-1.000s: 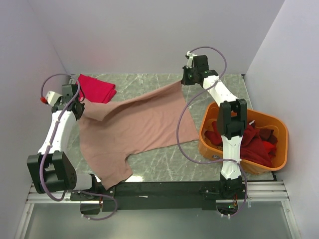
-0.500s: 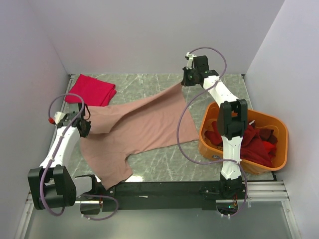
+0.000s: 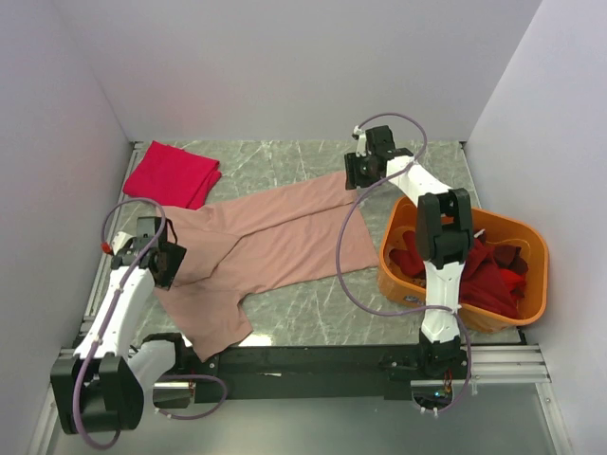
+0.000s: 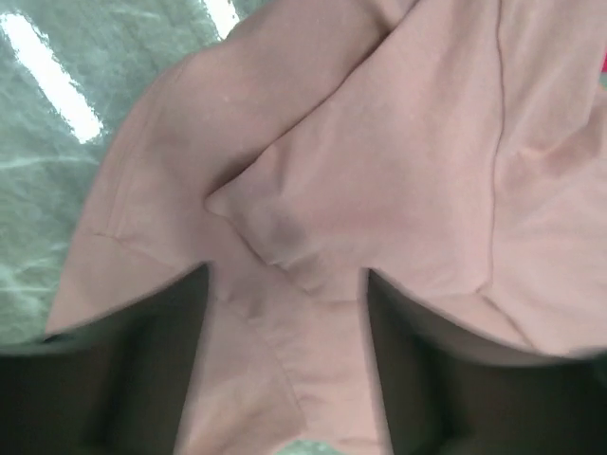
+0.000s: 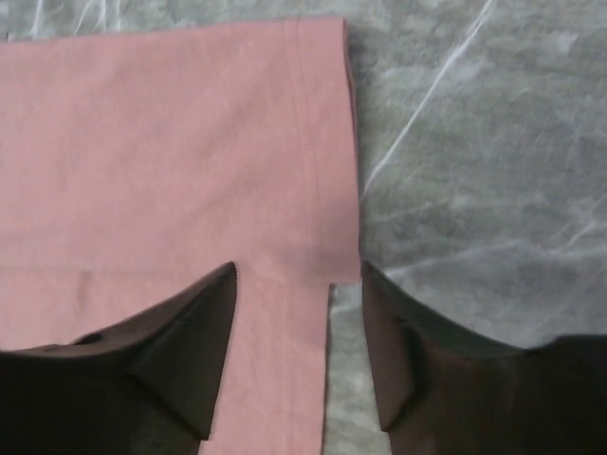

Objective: Fold and stack the t-shirts
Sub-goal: Fold the tshirt

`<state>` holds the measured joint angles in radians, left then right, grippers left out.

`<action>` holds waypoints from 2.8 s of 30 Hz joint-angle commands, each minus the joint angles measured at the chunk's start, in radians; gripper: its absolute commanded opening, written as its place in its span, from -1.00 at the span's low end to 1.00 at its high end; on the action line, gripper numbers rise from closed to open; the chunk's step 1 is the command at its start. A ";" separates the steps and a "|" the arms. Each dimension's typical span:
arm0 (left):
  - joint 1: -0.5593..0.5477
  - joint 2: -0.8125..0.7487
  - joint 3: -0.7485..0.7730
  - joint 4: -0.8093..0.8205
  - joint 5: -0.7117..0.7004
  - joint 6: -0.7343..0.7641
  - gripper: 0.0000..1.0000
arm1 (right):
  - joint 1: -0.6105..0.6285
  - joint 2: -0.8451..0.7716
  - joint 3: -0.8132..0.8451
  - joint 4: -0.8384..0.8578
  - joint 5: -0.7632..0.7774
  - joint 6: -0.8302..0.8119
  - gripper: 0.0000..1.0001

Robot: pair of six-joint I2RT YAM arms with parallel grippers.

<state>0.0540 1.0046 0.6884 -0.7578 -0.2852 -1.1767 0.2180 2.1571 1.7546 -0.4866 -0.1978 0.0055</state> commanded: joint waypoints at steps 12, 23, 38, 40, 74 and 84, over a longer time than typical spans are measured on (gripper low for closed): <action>-0.008 0.023 0.132 0.172 0.049 0.107 0.99 | 0.086 -0.016 0.123 0.006 -0.057 0.039 0.47; -0.013 0.350 0.232 0.416 0.084 0.201 0.99 | 0.121 0.207 0.316 -0.050 0.017 0.177 0.48; -0.026 0.613 0.335 0.548 0.089 0.290 0.99 | 0.058 0.210 0.191 -0.089 0.047 0.298 0.48; -0.026 0.673 0.374 0.552 0.083 0.299 0.99 | 0.055 0.202 0.169 -0.078 0.046 0.297 0.48; -0.031 1.174 1.045 0.420 0.141 0.454 0.99 | -0.039 0.297 0.442 -0.089 0.009 0.309 0.48; -0.088 0.909 1.096 0.273 0.072 0.479 0.99 | 0.017 0.069 0.330 -0.093 0.046 0.203 0.49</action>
<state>-0.0048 2.0998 1.7226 -0.4446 -0.1638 -0.7212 0.2073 2.3783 2.1174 -0.5915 -0.1783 0.2626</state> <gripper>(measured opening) 0.994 0.744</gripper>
